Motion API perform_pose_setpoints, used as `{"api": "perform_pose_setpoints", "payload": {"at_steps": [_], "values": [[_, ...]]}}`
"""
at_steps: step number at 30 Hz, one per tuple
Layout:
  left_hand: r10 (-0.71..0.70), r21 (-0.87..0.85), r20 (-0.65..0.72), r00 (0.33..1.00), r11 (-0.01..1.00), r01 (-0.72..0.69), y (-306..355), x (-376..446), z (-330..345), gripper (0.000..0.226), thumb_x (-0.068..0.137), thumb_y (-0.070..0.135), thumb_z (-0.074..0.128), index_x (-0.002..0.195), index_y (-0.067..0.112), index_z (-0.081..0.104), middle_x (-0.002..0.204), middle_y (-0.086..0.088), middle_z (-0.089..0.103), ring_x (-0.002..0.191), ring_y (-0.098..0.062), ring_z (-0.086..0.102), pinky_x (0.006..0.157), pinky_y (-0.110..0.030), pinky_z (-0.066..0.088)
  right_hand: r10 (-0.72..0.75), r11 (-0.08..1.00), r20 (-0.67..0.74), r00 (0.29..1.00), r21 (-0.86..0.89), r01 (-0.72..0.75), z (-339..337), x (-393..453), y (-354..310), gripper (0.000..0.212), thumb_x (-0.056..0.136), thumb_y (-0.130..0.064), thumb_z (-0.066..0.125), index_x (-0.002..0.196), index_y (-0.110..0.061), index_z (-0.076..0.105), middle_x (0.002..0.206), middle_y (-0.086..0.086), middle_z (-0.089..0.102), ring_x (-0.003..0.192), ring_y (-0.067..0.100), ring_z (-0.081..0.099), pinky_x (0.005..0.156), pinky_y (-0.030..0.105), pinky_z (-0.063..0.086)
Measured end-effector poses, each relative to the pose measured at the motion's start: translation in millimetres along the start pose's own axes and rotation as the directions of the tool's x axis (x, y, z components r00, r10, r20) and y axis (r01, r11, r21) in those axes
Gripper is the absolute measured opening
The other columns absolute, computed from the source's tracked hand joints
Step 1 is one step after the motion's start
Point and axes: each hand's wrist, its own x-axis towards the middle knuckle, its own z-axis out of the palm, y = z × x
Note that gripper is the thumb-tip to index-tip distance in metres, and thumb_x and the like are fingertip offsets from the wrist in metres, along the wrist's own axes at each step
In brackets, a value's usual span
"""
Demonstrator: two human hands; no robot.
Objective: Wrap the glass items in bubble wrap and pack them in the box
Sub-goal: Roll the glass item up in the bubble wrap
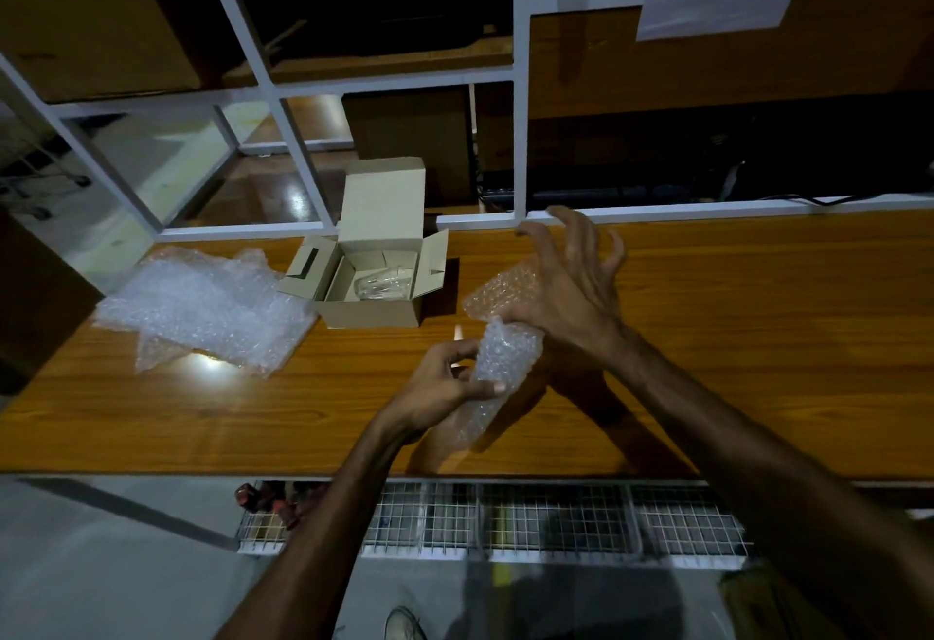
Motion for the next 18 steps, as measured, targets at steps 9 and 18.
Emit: {"api": "perform_pose_setpoints", "payload": {"at_steps": [9,18], "values": [[0.090,-0.043,-0.118,0.989,0.994,-0.096,1,1,10,0.052,0.088,0.007,0.080,0.136,0.018,0.064,0.130,0.008,0.073,0.119,-0.011,0.069,0.094,-0.028,0.059,0.406,0.500,0.433,0.805,0.632,-0.592,11,-14,-20,0.143,0.071,-0.020,0.094,0.164,-0.039,-0.013,0.170,0.011,0.025,0.149,0.038,0.039,0.109,0.061,0.047],[0.054,-0.253,-0.153,0.987,0.963,-0.092,-2,4,15,0.060,0.086,0.004,0.080,0.142,0.010,0.060,0.134,-0.006,0.072,0.117,-0.028,0.073,0.093,-0.043,0.063,0.196,0.531,0.211,0.958,0.798,-0.284,11,-13,-21,0.045,0.088,-0.002,0.077,0.120,-0.029,0.061,0.116,-0.010,0.067,0.102,0.011,0.070,0.071,0.028,0.063]]}}
